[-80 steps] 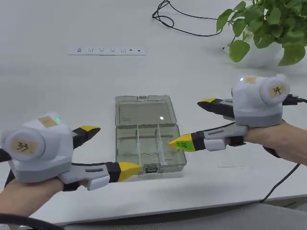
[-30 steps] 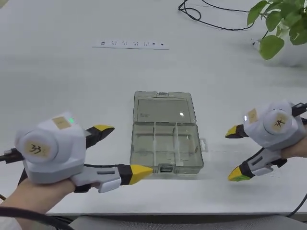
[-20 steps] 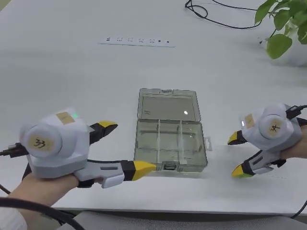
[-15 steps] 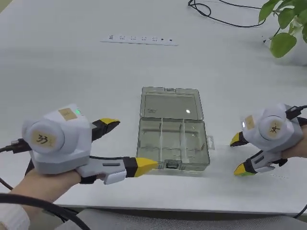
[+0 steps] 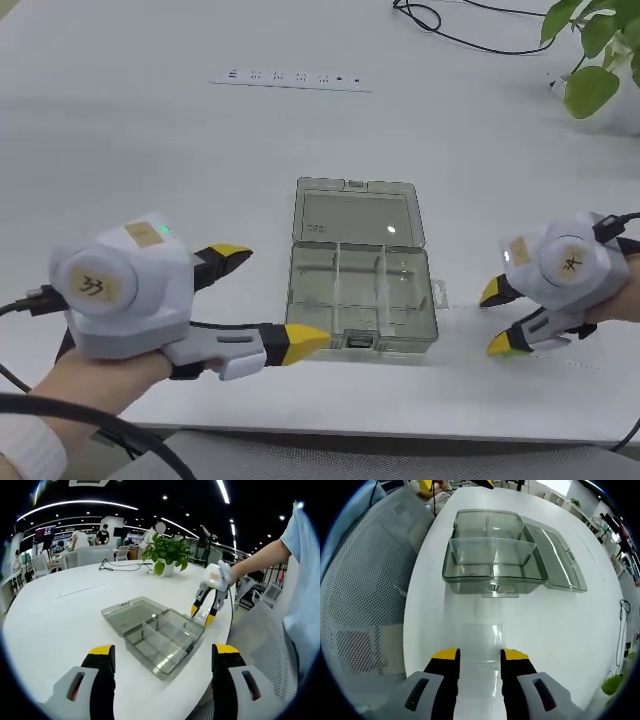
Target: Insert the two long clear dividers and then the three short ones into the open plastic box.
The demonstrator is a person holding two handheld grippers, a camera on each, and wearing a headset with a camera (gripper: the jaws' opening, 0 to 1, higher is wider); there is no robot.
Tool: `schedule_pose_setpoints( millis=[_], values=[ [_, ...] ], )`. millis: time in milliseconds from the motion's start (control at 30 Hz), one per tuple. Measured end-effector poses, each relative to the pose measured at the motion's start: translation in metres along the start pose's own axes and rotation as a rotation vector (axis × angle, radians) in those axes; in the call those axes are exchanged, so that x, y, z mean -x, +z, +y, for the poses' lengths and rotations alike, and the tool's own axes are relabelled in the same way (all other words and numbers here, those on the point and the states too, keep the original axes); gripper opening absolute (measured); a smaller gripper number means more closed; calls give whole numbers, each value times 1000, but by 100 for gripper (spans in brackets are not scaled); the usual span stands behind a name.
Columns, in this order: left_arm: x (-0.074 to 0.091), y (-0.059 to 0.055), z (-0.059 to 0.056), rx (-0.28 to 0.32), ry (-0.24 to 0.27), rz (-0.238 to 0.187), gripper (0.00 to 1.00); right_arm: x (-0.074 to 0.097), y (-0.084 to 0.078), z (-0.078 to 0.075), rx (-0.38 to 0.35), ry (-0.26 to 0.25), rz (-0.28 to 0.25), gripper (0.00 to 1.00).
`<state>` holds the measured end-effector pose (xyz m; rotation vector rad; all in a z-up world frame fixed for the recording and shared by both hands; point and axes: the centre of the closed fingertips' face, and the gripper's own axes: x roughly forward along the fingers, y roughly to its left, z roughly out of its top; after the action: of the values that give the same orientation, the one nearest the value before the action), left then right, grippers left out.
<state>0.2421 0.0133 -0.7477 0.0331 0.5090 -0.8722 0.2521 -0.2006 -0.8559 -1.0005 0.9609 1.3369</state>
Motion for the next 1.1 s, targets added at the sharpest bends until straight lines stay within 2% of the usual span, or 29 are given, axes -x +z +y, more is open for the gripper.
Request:
schedule_pose_setpoints(
  millis=[333, 700, 867, 933, 1100],
  values=[
    [-3, -1, -4, 18, -6, -11, 80, 0, 2, 5, 10, -4, 9, 32],
    [-10, -2, -6, 11, -28, 0, 79, 5, 1, 4, 5, -45, 9, 32],
    [-15, -1, -7, 7, -41, 13, 78, 21, 5, -4, -21, -95, -20, 32],
    [-18, 0, -8, 12, -48, 14, 77, 29, 10, -8, -10, -122, -34, 32],
    [-28, 13, -14, 31, -84, 7, 72, 50, 27, -17, 0, -183, -62, 32]
  ],
)
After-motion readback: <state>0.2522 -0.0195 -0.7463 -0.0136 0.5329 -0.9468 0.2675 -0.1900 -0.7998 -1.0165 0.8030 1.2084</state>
